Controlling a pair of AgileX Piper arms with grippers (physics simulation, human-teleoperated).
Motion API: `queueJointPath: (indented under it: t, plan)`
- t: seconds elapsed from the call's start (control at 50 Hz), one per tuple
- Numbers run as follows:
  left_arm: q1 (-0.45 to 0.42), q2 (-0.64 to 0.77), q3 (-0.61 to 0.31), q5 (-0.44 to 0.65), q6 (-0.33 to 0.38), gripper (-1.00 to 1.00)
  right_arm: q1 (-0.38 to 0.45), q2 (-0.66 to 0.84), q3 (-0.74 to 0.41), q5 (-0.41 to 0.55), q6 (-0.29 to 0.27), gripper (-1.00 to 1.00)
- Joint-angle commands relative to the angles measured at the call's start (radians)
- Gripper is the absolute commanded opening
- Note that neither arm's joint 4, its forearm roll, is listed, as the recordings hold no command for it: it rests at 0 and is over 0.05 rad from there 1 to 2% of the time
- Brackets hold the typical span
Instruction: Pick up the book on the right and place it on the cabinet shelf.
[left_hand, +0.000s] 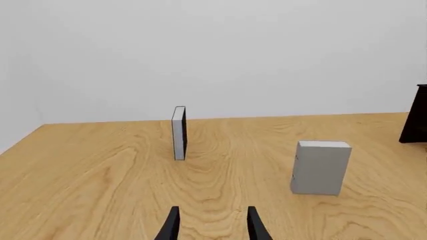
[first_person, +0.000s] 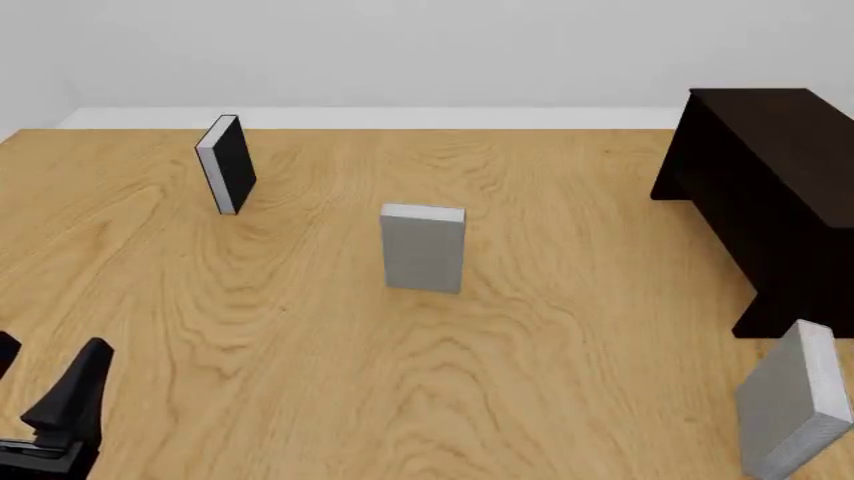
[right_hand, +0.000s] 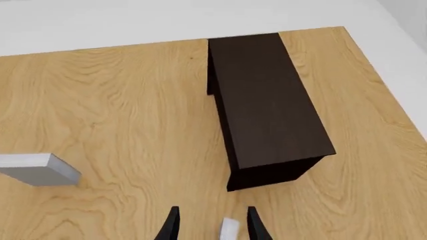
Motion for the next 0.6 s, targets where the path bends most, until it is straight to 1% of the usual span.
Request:
queueJointPath:
  t: [0.02, 0.06, 0.08, 0.12, 0.14, 0.18, 0.2, 0.22, 0.24, 0.28, 0.52, 0.6]
  plan:
    - [-0.008, 0.000, 0.001, 0.003, 0.007, 1.00, -0.036, 0.043, 0.014, 0.016, -0.011, 1.00]
    - [-0.006, 0.000, 0.004, 0.003, 0.008, 1.00, -0.040, 0.042, 0.023, 0.012, -0.025, 1.00]
    - [-0.006, 0.000, 0.004, 0.002, 0.009, 1.00, -0.028, 0.045, 0.025, 0.014, -0.006, 1.00]
    - [-0.006, 0.000, 0.004, 0.004, 0.007, 1.00, -0.039, 0.046, 0.039, 0.010, -0.029, 1.00]
    - [-0.006, 0.000, 0.004, 0.004, 0.008, 1.00, -0.040, 0.046, 0.043, 0.004, -0.020, 1.00]
    - [-0.005, 0.000, 0.005, 0.004, 0.007, 1.00, -0.041, 0.047, 0.062, -0.004, -0.029, 1.00]
    - [-0.006, 0.000, 0.007, 0.003, 0.006, 1.00, -0.044, 0.048, 0.068, -0.010, -0.022, 1.00]
    - [-0.007, 0.000, 0.008, 0.004, 0.006, 1.00, -0.048, 0.047, 0.078, -0.016, -0.035, 1.00]
    - [-0.008, 0.000, 0.008, 0.005, 0.006, 1.00, -0.047, 0.047, 0.086, -0.023, -0.032, 1.00]
    - [-0.007, 0.000, 0.008, 0.005, 0.005, 1.00, -0.049, 0.045, 0.101, -0.032, -0.045, 1.00]
    - [-0.020, 0.001, 0.014, 0.012, 0.008, 1.00, -0.070, 0.059, 0.147, -0.072, -0.046, 1.00]
    - [-0.022, 0.001, 0.015, 0.012, 0.006, 1.00, -0.077, 0.058, 0.180, -0.089, -0.045, 1.00]
